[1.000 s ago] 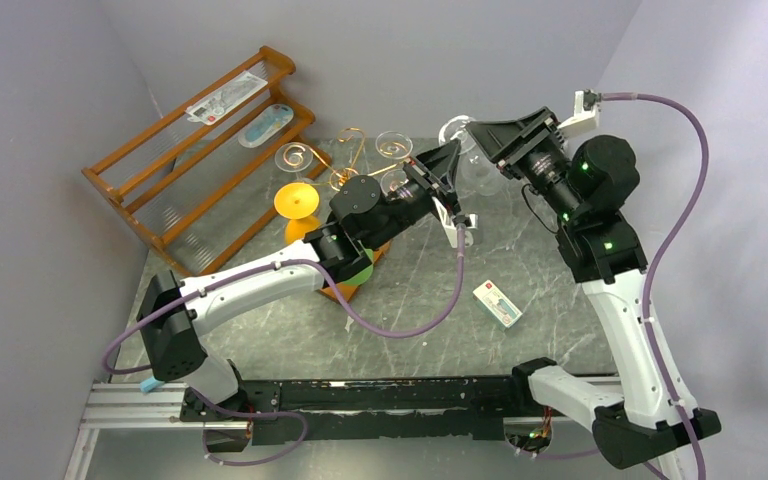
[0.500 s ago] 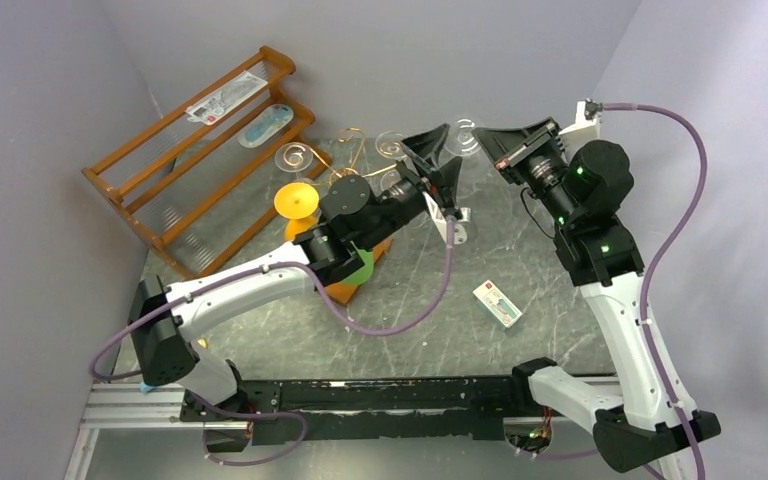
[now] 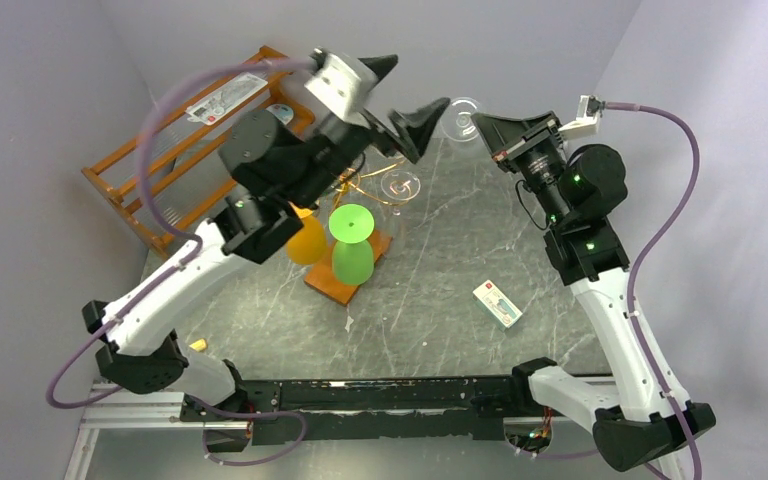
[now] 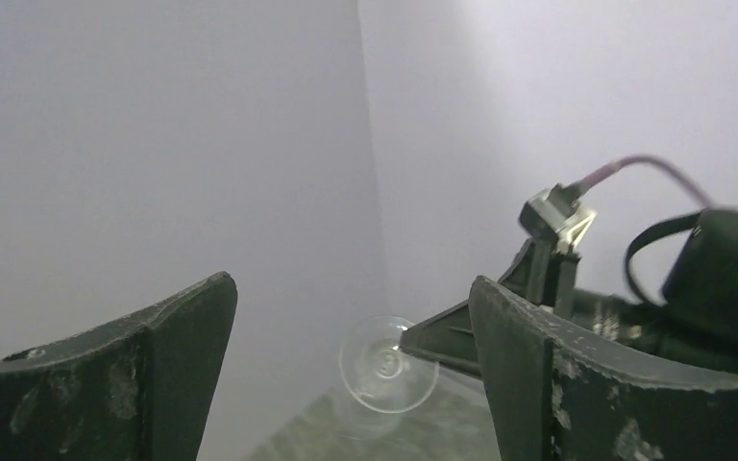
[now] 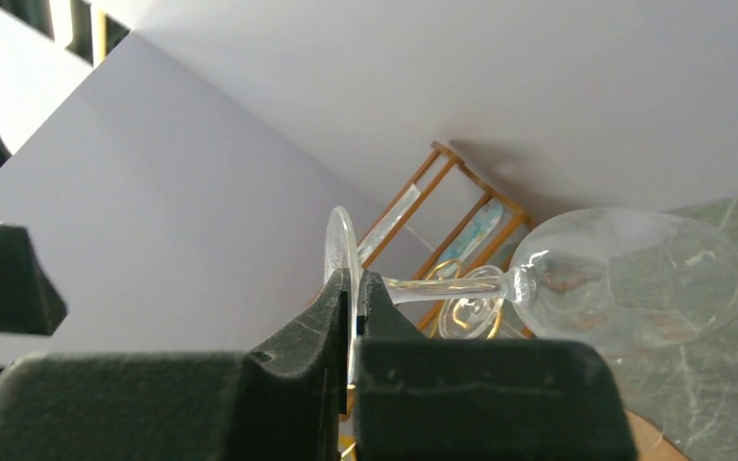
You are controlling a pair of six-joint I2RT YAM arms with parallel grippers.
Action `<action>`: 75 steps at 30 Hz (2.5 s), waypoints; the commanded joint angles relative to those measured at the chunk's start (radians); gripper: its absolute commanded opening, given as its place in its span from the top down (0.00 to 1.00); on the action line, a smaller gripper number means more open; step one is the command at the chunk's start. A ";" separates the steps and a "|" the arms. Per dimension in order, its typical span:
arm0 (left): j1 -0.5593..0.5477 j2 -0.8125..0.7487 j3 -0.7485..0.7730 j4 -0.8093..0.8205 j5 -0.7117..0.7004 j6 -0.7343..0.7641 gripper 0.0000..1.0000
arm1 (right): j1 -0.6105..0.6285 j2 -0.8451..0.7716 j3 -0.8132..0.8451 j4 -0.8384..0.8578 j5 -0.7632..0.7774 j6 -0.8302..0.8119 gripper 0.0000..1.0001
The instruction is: Place the wine glass upside down on the wine glass rack
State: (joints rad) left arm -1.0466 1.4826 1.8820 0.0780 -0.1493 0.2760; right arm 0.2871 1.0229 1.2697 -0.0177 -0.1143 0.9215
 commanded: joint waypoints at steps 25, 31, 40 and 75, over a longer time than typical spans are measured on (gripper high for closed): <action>0.447 0.157 -0.134 0.318 0.940 -1.282 0.36 | -0.001 0.026 -0.009 0.254 -0.289 -0.095 1.00; 0.441 0.174 -0.130 0.281 0.921 -1.264 0.48 | 0.000 0.043 0.005 0.257 -0.298 -0.104 1.00; 0.422 0.191 -0.100 0.186 0.886 -1.168 0.59 | -0.002 0.058 0.009 0.273 -0.308 -0.101 1.00; 0.810 0.193 -0.172 0.135 0.611 -1.422 0.95 | -0.002 -0.133 -0.037 -0.046 -0.089 -0.306 0.29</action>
State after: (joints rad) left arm -0.2760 1.7390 1.7893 0.1829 0.5354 -1.0485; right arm 0.2871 0.8875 1.2327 0.0303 -0.2424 0.6308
